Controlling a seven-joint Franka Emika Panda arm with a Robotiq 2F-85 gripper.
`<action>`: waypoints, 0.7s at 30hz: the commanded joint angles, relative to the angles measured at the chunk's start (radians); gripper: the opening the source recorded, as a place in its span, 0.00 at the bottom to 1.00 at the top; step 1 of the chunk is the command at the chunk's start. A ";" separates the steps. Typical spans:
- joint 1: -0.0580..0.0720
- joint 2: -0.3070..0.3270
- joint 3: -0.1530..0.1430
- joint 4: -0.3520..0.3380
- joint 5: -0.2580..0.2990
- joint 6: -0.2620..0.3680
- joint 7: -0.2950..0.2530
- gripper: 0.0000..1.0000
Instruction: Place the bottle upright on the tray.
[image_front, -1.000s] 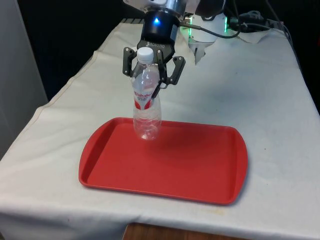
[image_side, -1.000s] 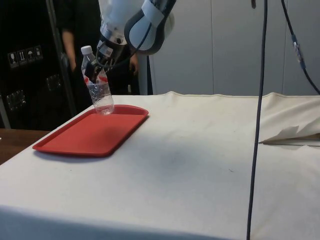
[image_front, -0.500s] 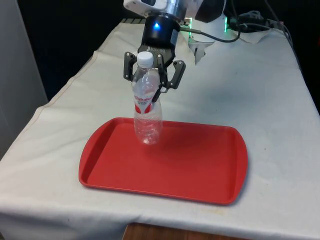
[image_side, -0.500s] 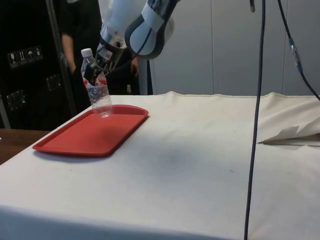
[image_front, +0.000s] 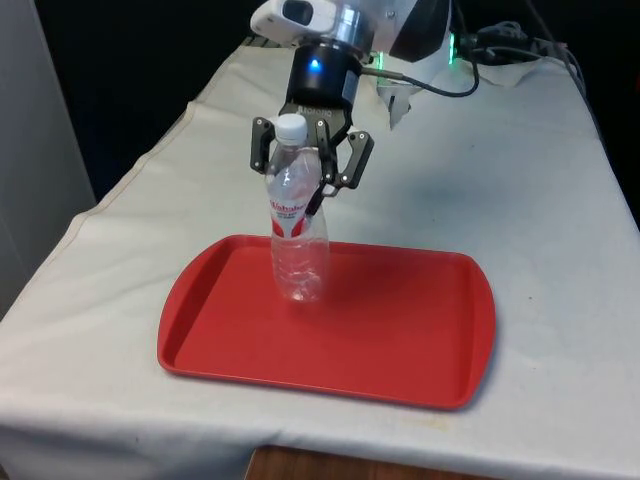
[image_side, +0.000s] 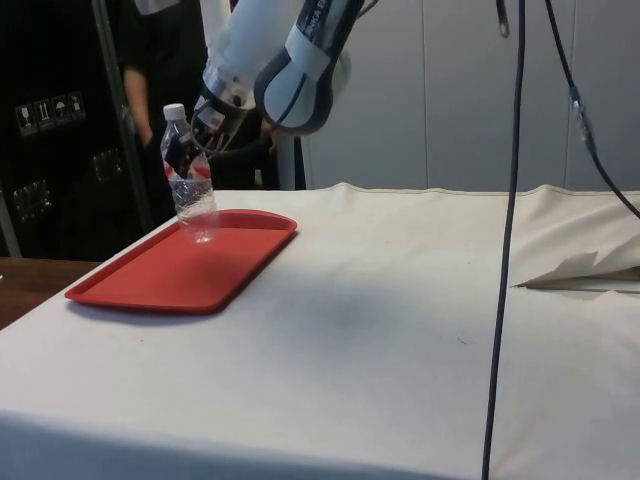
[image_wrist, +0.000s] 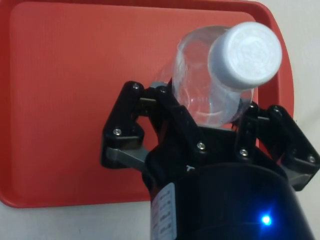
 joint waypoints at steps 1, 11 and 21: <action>-0.006 0.010 0.008 0.001 0.003 0.026 0.009 0.16; -0.006 0.036 0.008 0.002 0.002 0.070 0.039 0.16; -0.003 0.060 0.006 0.004 0.002 0.103 0.060 0.16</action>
